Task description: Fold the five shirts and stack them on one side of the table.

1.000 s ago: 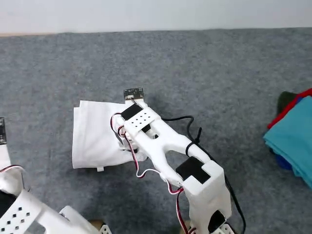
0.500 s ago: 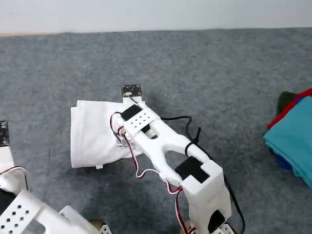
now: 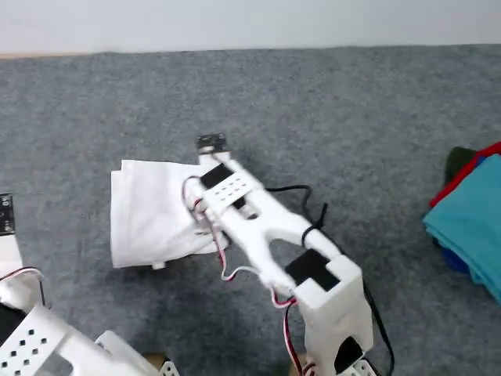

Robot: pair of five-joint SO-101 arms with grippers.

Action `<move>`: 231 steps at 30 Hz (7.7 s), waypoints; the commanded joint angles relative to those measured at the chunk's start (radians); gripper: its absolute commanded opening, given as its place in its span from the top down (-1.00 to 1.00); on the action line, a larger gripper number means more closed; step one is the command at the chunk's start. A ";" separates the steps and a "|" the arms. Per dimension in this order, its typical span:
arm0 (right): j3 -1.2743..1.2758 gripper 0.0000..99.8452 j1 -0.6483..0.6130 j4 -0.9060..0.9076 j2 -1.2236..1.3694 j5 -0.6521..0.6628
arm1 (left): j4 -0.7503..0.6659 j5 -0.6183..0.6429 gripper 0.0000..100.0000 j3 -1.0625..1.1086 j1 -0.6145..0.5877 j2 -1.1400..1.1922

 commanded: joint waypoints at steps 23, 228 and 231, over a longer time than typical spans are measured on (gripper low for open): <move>-0.264 0.98 0.564 -0.139 0.094 1.099 | -0.014 -0.006 0.94 -0.012 -0.002 -0.014; -0.624 0.98 0.550 0.275 0.154 0.169 | -0.081 -0.009 0.94 0.007 0.000 -0.014; -0.626 0.98 0.593 0.283 0.107 0.195 | -0.078 -0.009 0.94 0.007 0.000 -0.014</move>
